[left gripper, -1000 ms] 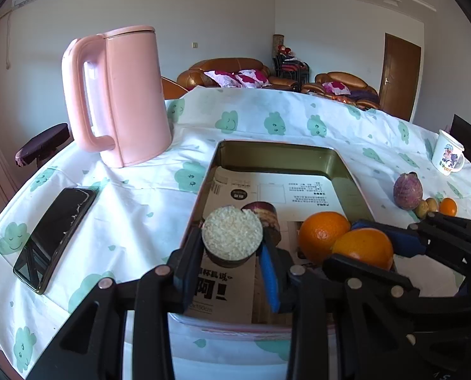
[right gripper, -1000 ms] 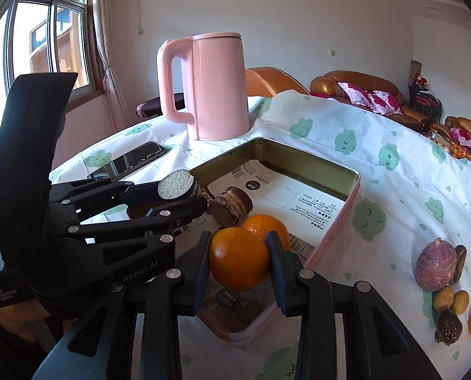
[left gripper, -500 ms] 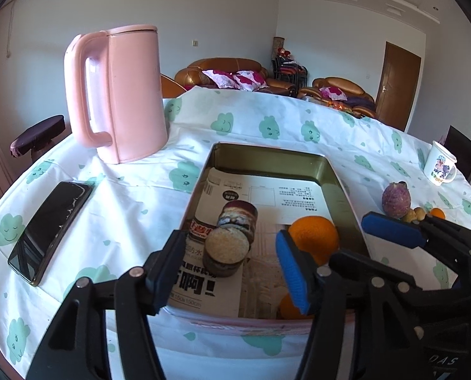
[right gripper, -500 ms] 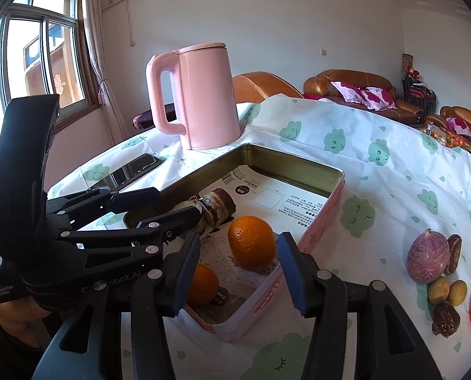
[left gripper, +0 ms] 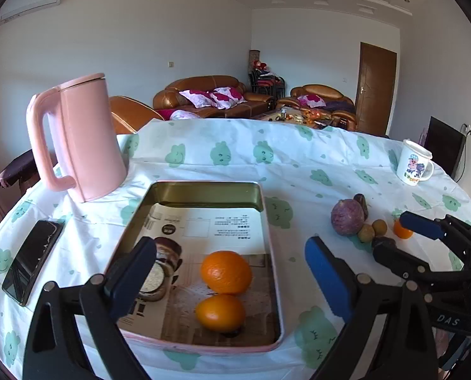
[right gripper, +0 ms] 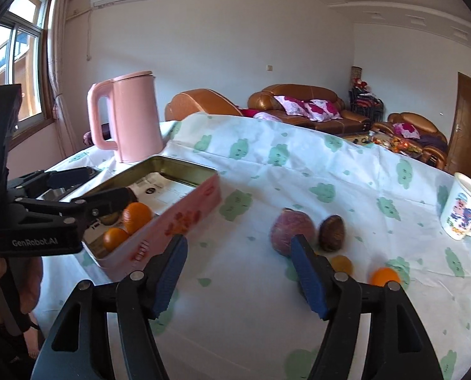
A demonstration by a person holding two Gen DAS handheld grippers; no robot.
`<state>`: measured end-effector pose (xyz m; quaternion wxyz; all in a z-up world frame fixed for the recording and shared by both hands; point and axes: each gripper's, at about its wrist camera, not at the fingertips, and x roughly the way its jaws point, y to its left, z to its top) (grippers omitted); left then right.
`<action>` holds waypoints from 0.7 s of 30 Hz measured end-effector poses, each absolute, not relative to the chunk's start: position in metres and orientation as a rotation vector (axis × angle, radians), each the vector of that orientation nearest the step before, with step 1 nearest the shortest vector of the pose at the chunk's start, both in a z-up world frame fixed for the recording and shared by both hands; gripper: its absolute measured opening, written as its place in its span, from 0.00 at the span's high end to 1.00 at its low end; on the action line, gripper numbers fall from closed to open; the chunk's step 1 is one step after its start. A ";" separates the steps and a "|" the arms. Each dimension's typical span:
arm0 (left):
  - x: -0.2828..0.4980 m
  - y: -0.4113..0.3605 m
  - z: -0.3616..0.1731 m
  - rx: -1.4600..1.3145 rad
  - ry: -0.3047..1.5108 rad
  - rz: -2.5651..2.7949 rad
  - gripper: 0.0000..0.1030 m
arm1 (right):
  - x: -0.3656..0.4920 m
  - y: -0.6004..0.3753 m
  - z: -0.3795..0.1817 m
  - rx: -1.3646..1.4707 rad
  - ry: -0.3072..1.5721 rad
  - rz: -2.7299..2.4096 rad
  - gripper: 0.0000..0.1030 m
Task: Organize fruits
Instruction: 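Grasp the dark passion fruit with the right tool while the left tool grasps the purple taro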
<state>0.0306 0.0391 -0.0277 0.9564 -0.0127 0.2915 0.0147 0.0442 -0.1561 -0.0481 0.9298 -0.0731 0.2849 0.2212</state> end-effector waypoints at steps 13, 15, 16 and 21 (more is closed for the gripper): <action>0.055 -0.025 -0.039 0.062 0.653 -0.047 0.06 | 0.084 -0.186 -0.074 -0.062 0.766 0.371 0.33; 0.058 -0.025 -0.038 0.056 0.660 -0.055 0.06 | 0.089 -0.183 -0.080 -0.062 0.808 0.370 0.37; 0.059 -0.026 -0.038 0.056 0.662 -0.056 0.06 | 0.092 -0.184 -0.081 -0.052 0.822 0.366 0.47; 0.065 -0.031 -0.035 0.069 0.668 -0.070 0.06 | 0.100 -0.190 -0.087 -0.001 0.870 0.381 0.61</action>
